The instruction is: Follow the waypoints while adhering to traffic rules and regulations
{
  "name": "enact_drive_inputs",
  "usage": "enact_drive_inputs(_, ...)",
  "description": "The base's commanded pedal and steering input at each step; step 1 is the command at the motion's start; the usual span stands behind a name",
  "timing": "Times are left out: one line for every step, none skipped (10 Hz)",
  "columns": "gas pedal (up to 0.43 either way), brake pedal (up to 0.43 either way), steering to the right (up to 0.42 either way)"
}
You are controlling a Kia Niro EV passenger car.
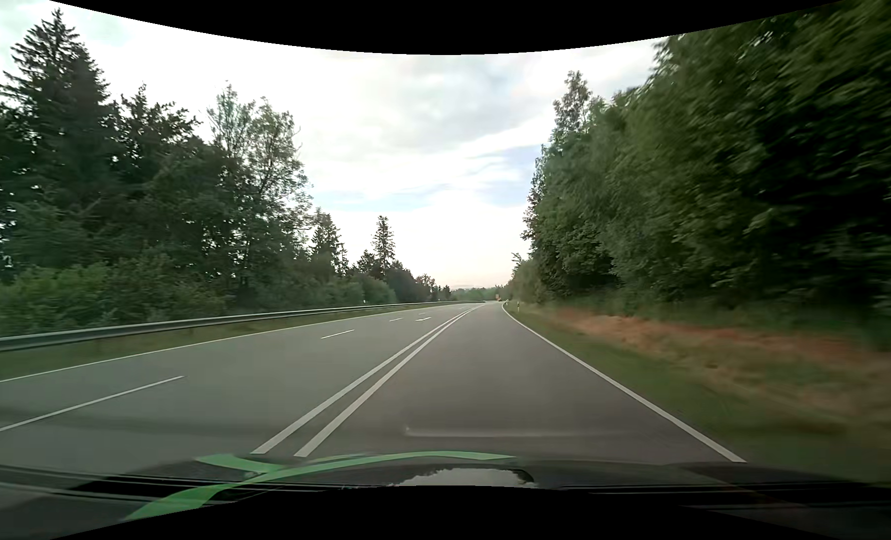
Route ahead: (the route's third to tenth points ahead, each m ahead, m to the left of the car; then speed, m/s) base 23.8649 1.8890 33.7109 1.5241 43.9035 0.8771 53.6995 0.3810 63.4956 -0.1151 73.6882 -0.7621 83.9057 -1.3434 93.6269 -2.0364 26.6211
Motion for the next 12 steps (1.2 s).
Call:
enact_drive_inputs(0.157, 0.0, 0.003)
enact_drive_inputs(0.157, 0.0, 0.004)
enact_drive_inputs(0.157, 0.0, 0.004)
enact_drive_inputs(0.157, 0.0, 0.004)
enact_drive_inputs(0.169, 0.0, 0.004)
enact_drive_inputs(0.177, 0.0, 0.004)
enact_drive_inputs(0.177, 0.0, 0.004)
enact_drive_inputs(0.189, 0.0, 0.005)
enact_drive_inputs(0.189, 0.0, 0.005)
enact_drive_inputs(0.189, 0.0, 0.004)
enact_drive_inputs(0.189, 0.0, 0.005)
enact_drive_inputs(0.197, 0.0, 0.004)
